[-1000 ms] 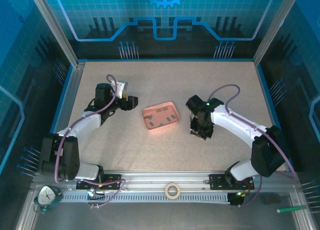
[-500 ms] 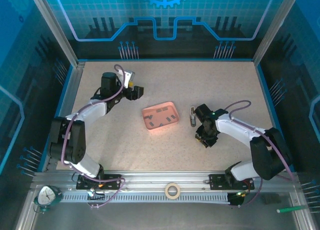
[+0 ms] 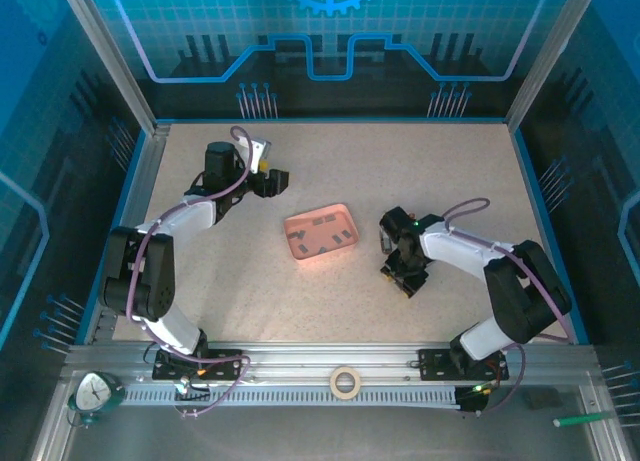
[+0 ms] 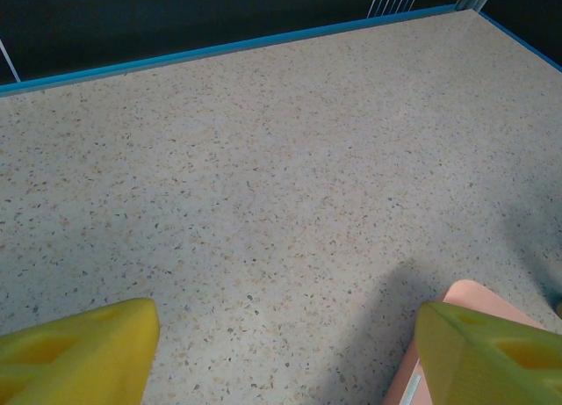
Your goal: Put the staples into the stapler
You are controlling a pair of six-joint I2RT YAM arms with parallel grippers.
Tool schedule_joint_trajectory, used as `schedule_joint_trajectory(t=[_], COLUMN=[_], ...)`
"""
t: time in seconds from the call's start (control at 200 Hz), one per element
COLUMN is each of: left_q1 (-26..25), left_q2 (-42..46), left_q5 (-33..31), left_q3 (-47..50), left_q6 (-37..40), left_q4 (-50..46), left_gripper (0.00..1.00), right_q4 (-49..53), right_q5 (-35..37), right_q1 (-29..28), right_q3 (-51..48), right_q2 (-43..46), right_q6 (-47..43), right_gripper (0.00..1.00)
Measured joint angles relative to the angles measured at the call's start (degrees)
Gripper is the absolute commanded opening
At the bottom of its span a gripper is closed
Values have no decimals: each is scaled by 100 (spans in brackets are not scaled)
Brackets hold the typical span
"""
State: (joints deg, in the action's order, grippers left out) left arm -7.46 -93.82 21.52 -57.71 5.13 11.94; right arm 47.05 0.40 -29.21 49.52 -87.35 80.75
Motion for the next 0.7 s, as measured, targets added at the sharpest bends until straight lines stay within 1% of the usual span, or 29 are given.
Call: schedule_joint_trajectory(t=[0.11, 0.225, 0.28, 0.36, 0.535, 0.7], left_q1=[0, 0, 0, 0, 0, 0], left_q2=[0, 11, 28, 55, 157, 229], left_q5=[0, 0, 0, -2, -2, -2], left_q3=[0, 26, 63, 94, 164, 203], left_q6=[0, 0, -2, 0, 129, 151], left_q4=[0, 2, -2, -7, -9, -17], left_gripper=[78, 78, 79, 79, 79, 79], right_q4=[459, 887, 1137, 1467, 1971, 2194], right_q5=[24, 68, 133, 216, 448, 774], right_q1=[-2, -28, -92, -308, -745, -782], right_q3=[721, 1456, 1762, 2124, 2299, 2297], right_q2=[0, -42, -177, -605, -1587, -1757], right_q6=[-761, -1928, -2481, -3316, -4621, -5344], right_gripper=[46, 44, 44, 43, 42, 40])
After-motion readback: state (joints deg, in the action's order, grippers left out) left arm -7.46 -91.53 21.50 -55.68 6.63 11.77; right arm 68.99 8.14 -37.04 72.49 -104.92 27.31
